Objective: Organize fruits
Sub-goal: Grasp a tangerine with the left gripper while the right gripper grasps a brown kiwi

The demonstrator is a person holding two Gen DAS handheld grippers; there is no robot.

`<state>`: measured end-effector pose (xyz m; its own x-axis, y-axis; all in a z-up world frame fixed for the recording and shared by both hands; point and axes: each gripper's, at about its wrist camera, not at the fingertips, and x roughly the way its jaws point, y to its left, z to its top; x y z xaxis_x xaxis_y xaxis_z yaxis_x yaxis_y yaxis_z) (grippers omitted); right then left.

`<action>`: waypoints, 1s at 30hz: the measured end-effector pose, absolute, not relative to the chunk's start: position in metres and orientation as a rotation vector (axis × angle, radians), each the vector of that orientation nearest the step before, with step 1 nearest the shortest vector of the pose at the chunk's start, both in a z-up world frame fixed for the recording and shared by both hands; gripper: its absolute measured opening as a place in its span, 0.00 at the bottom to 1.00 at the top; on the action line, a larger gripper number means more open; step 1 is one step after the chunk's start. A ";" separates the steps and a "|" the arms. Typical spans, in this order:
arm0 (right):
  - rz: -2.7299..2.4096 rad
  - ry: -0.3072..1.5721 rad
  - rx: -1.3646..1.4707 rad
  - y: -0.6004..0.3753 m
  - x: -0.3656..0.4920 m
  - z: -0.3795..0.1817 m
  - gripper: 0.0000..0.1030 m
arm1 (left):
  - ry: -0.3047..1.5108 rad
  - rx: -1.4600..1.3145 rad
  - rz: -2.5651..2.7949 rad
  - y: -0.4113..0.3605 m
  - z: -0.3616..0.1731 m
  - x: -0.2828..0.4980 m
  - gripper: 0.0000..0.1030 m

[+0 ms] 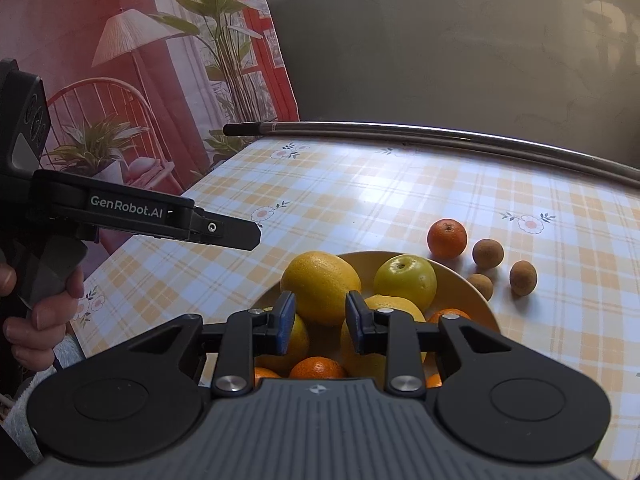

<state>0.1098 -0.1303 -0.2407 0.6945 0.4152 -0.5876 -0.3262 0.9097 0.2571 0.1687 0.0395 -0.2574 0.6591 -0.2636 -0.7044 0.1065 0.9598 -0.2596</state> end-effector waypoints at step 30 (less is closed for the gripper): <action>0.202 0.633 0.285 -0.212 0.098 -0.234 0.30 | 0.756 -0.112 -0.231 0.021 -0.230 0.182 0.60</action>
